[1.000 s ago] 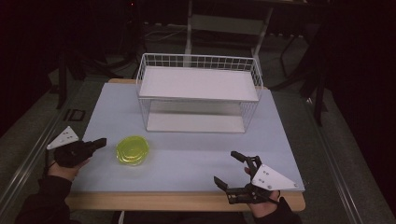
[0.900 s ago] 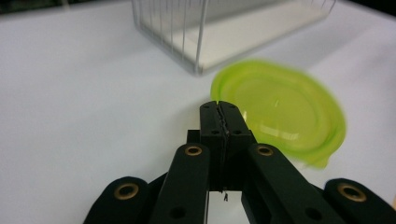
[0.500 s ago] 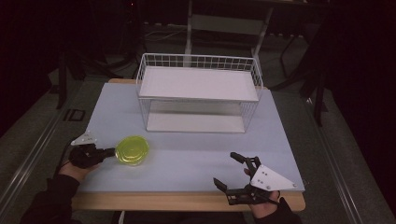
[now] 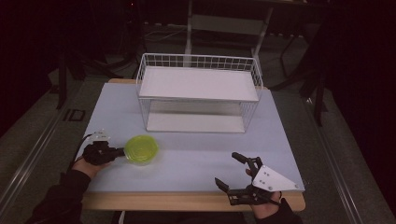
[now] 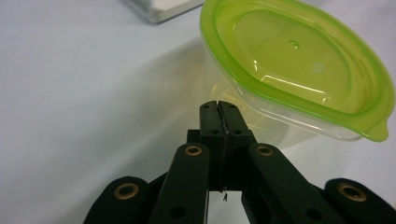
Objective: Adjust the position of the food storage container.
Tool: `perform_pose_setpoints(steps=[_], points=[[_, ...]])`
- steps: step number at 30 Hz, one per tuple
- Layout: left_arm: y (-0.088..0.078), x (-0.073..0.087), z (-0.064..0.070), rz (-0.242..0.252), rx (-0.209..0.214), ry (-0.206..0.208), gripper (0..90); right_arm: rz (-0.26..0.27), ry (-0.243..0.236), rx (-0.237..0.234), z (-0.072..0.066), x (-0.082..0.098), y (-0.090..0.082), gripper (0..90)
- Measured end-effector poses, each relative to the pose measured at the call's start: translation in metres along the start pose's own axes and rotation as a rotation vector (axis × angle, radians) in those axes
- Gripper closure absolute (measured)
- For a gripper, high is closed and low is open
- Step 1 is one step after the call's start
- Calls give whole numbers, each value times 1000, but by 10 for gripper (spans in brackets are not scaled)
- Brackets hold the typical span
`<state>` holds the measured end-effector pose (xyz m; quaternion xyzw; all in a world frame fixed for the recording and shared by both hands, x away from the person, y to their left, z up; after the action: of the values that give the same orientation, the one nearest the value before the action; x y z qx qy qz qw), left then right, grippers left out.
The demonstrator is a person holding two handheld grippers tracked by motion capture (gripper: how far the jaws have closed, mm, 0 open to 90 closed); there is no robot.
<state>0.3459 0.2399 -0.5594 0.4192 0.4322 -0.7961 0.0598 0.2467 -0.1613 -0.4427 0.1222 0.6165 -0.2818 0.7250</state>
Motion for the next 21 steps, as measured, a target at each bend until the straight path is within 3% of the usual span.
perform_pose_setpoints(steps=[12,21], points=[[42,-21,43,-34,102,67,900,-10,0,3,0,2,-3,107],[72,-29,69,-71,146,103,900,-26,-10,-1,-2,4,-2,107]])
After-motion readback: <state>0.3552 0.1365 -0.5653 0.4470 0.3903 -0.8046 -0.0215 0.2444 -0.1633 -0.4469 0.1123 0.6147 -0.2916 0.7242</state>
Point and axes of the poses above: each handheld gripper's, and its own axes: y roughly forward along the jaws, x roughly out of its underside, z roughly to its right, the point moved 6 cm from there along y, roughly forward along the jaws, and after that the axes turned 6 degrees about -y, right-handed, at the moved point
